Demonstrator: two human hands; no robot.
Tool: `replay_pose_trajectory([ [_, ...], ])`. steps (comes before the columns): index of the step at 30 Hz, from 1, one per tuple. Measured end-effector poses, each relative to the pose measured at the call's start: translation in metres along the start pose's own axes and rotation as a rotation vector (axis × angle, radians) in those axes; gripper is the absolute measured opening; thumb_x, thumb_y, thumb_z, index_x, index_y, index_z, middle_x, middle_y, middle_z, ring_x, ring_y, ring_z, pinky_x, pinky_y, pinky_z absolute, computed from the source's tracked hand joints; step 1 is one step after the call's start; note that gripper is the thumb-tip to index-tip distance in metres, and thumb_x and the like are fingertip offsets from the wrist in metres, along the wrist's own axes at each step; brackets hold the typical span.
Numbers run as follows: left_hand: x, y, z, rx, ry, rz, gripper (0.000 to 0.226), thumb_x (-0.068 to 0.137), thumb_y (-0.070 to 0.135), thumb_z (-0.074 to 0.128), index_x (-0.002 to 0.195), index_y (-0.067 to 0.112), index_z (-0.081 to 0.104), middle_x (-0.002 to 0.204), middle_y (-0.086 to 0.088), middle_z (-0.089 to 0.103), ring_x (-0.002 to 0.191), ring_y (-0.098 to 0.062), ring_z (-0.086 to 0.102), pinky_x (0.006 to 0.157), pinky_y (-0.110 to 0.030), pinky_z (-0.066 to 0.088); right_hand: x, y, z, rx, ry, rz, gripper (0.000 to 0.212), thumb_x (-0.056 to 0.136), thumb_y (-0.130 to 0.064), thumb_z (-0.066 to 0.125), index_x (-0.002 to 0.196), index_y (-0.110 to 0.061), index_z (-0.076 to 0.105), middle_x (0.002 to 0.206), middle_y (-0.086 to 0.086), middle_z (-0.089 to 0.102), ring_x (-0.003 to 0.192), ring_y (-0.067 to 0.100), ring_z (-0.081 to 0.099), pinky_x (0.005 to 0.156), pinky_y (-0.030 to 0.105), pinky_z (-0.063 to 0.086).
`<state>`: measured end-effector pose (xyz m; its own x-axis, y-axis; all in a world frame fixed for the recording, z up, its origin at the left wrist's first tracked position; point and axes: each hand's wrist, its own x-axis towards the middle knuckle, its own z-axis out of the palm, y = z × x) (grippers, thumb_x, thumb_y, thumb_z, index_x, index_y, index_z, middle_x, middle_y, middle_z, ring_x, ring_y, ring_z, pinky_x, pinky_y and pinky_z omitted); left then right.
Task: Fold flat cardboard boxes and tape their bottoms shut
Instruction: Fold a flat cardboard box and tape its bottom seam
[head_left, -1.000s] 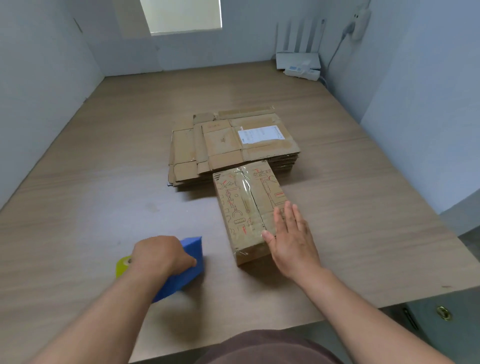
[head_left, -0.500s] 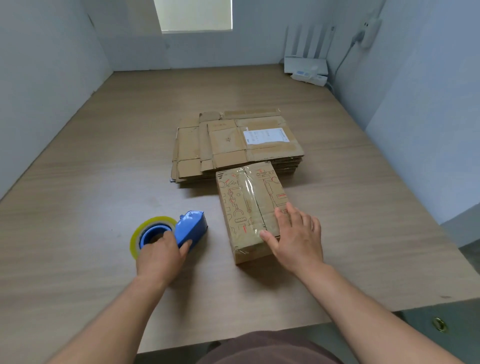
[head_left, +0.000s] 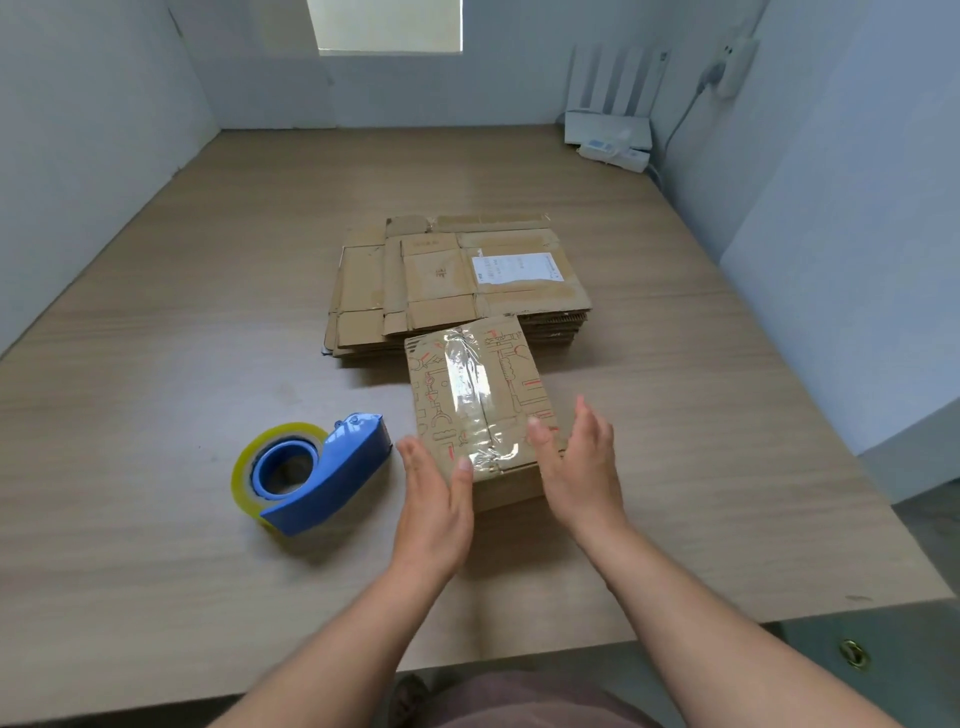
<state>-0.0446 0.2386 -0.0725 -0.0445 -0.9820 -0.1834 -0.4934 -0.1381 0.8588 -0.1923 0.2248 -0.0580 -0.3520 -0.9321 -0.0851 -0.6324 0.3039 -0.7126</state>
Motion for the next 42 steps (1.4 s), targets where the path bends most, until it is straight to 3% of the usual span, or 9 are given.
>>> replay_pose_trajectory([
  [5, 0.010, 0.006, 0.007, -0.118, 0.072, -0.161, 0.069, 0.100, 0.038, 0.039, 0.152, 0.010, 0.005, 0.155, -0.004, 0.030, 0.141, -0.022, 0.030, 0.115, -0.040, 0.027, -0.001, -0.003, 0.017, -0.256, -0.097, 0.099, 0.103, 0.077, -0.076, 0.047, 0.149, -0.010, 0.013, 0.145, 0.009, 0.037, 0.133, 0.027, 0.036, 0.105, 0.043, 0.030],
  [10, 0.010, -0.003, 0.007, -0.101, 0.053, -0.209, 0.064, 0.101, 0.046, 0.029, 0.154, 0.022, 0.003, 0.157, 0.005, 0.024, 0.143, -0.019, 0.024, 0.107, -0.022, 0.017, 0.019, 0.022, 0.000, -0.099, -0.101, 0.004, 0.036, 0.094, -0.048, 0.047, 0.114, -0.019, 0.055, 0.113, 0.001, 0.065, 0.107, 0.029, 0.057, 0.092, 0.041, 0.043],
  [13, 0.012, -0.006, 0.002, -0.086, 0.020, -0.199, 0.064, 0.100, 0.050, 0.027, 0.153, 0.029, -0.001, 0.158, 0.008, 0.021, 0.144, -0.020, 0.023, 0.109, -0.027, 0.019, 0.034, 0.031, -0.017, -0.091, -0.176, -0.095, 0.032, 0.098, -0.038, 0.042, 0.104, -0.015, 0.063, 0.104, 0.008, 0.069, 0.099, 0.033, 0.058, 0.082, 0.039, 0.046],
  [15, 0.011, -0.003, -0.005, 0.019, -0.044, -0.155, 0.070, 0.097, 0.056, 0.027, 0.150, 0.034, -0.015, 0.157, 0.007, 0.023, 0.139, -0.024, 0.034, 0.107, -0.031, 0.028, 0.047, 0.034, -0.029, -0.219, -0.281, -0.197, 0.038, 0.098, -0.044, 0.038, 0.123, -0.021, 0.057, 0.116, 0.006, 0.066, 0.106, 0.031, 0.058, 0.085, 0.038, 0.047],
  [19, 0.015, 0.007, -0.018, 0.592, -0.181, -0.024, 0.091, 0.084, 0.075, 0.032, 0.145, 0.038, -0.025, 0.142, 0.000, 0.050, 0.108, -0.024, 0.062, 0.081, -0.032, 0.048, 0.059, 0.023, -0.038, -0.665, -0.426, -0.461, 0.102, 0.067, -0.090, 0.035, 0.149, -0.039, 0.003, 0.127, 0.003, 0.061, 0.110, 0.027, 0.059, 0.077, 0.035, 0.042],
  [23, 0.025, 0.005, -0.016, 0.962, -0.119, 0.069, 0.094, 0.081, 0.078, 0.024, 0.147, 0.030, -0.022, 0.115, -0.002, 0.065, 0.085, -0.018, 0.064, 0.061, -0.028, 0.042, 0.064, 0.024, -0.034, -0.834, -0.412, -0.683, 0.090, 0.078, -0.081, 0.036, 0.150, -0.037, 0.004, 0.124, 0.006, 0.060, 0.110, 0.027, 0.058, 0.073, 0.033, 0.038],
  [29, 0.027, -0.016, -0.038, 0.709, -0.322, 0.095, 0.075, 0.093, 0.061, 0.034, 0.116, 0.066, -0.037, 0.129, -0.001, 0.060, 0.089, -0.011, 0.062, 0.078, -0.025, 0.049, 0.078, 0.047, -0.062, -0.687, -0.634, -0.748, 0.065, 0.096, -0.054, 0.038, 0.151, -0.038, 0.007, 0.139, 0.002, 0.050, 0.121, 0.025, 0.049, 0.094, 0.034, 0.042],
  [37, 0.021, -0.019, -0.035, 0.477, -0.312, 0.053, 0.071, 0.096, 0.051, 0.041, 0.118, 0.074, -0.023, 0.143, 0.004, 0.048, 0.110, -0.011, 0.059, 0.094, -0.025, 0.045, 0.088, 0.036, -0.075, -0.695, -0.782, -0.703, 0.061, 0.099, -0.037, 0.044, 0.149, -0.044, 0.010, 0.131, 0.003, 0.057, 0.114, 0.026, 0.053, 0.092, 0.027, 0.039],
  [42, 0.019, -0.017, -0.035, 0.431, -0.275, 0.019, 0.067, 0.096, 0.049, 0.042, 0.121, 0.071, -0.017, 0.143, 0.005, 0.049, 0.115, -0.010, 0.055, 0.097, -0.026, 0.042, 0.092, 0.025, -0.079, -0.785, -0.673, -0.793, 0.055, 0.095, -0.033, 0.052, 0.143, -0.049, 0.029, 0.131, -0.006, 0.057, 0.112, 0.020, 0.055, 0.078, 0.025, 0.038],
])
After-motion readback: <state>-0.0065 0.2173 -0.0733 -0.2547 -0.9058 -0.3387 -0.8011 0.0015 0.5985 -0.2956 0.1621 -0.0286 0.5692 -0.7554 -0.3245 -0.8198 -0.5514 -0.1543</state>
